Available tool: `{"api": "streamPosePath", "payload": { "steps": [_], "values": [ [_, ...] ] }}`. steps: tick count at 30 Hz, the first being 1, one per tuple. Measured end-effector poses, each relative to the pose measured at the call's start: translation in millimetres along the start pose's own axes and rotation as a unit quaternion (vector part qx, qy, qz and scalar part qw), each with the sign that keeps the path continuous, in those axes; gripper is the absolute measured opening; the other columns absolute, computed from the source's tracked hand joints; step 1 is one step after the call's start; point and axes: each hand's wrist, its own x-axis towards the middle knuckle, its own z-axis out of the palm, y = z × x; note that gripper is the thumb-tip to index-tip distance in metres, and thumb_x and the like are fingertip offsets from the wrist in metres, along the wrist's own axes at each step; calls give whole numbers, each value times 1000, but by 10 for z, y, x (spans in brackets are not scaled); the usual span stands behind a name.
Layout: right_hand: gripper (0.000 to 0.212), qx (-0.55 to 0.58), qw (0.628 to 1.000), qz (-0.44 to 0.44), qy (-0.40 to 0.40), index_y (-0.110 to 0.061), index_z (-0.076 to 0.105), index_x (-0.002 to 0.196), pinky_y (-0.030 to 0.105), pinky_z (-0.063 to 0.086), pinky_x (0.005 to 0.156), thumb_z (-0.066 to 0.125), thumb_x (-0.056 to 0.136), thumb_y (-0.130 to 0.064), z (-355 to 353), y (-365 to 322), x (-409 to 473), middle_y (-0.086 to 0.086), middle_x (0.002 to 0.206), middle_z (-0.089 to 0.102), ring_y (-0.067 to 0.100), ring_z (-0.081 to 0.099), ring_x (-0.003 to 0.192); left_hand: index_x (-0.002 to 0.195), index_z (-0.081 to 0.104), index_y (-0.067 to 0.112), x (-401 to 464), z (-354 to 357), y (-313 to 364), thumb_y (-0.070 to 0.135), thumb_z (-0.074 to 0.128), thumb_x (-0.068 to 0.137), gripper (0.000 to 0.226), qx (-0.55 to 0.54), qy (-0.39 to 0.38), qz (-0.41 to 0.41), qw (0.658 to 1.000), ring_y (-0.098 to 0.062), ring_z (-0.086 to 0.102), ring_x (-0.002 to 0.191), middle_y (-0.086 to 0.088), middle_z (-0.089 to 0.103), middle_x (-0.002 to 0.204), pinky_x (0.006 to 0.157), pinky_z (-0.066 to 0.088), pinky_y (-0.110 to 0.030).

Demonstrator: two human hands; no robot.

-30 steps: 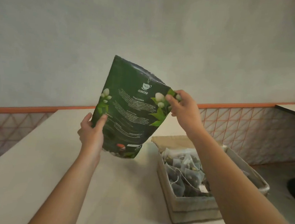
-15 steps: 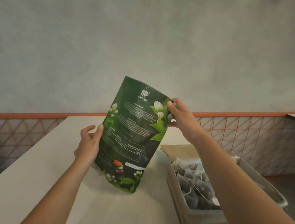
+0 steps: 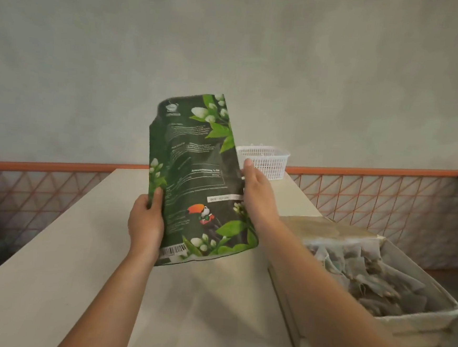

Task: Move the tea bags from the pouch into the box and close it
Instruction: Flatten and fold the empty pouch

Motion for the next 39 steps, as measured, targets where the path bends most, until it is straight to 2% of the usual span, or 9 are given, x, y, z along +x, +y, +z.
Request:
{"api": "streamPosePath", "payload": {
  "steps": [3,6,9,13,20,27,30,33,39],
  "values": [
    [56,-30,999,-16,-6,-23,62,96,36,50,83,24,96,-64,76,18,-101,-4,94,69,14,64,92,95,56,5,-13,-55,-29,44,43,104,42,10,27,6,1000,-29,55,81,-3,57,80,66,36,-36],
    [35,-179,982,-52,-37,-28,51,93,45,51,82,29,100,-54,108,46,-145,-4,92,65,20,63,90,96,53,6,-48,-74,-60,43,41,105,39,24,35,12,999,-24,51,75,0,53,78,62,33,-35],
    [32,-231,970,-68,1,-23,48,89,44,50,77,29,103,-44,118,90,-149,2,91,65,26,61,86,96,51,7,-46,-116,-74,42,41,105,38,24,39,9,999,-22,50,73,1,52,78,62,34,-35],
    [33,-218,974,-44,43,-17,53,88,40,49,70,34,103,-39,75,170,-96,3,87,64,26,60,82,89,53,11,80,-218,-121,43,45,104,36,-17,26,-9,999,-32,58,88,-3,57,83,80,46,-46],
    [45,-279,959,-41,37,-23,58,91,34,48,67,27,99,-55,160,158,-290,-4,85,66,18,62,79,96,51,9,79,-334,-84,42,43,105,36,-30,62,3,998,-25,53,82,0,53,80,74,40,-37],
    [39,-197,975,-50,91,-21,40,73,30,29,49,32,102,-45,299,288,-435,-7,65,51,11,47,60,87,61,27,5,-441,-96,49,42,103,33,-39,13,0,999,-25,65,98,3,66,95,90,53,-45],
    [40,-155,980,-65,107,-21,34,69,32,28,49,33,103,-43,335,310,-447,-7,61,46,8,41,55,99,59,19,-91,-427,-130,43,35,107,35,17,14,41,999,-24,58,93,7,61,87,79,44,-37],
    [38,-148,982,-64,97,-20,38,72,32,30,49,34,103,-42,373,385,-465,-7,60,46,9,41,54,95,55,10,-109,-462,-160,38,31,108,40,79,51,80,992,-26,51,84,6,53,76,70,30,-32],
    [38,-151,982,-48,102,-15,50,80,31,34,49,37,102,-43,424,471,-380,-7,65,53,13,48,59,92,56,-2,11,-552,-219,36,35,108,45,98,56,112,987,-26,50,74,2,52,71,63,29,-33]
  ]
}}
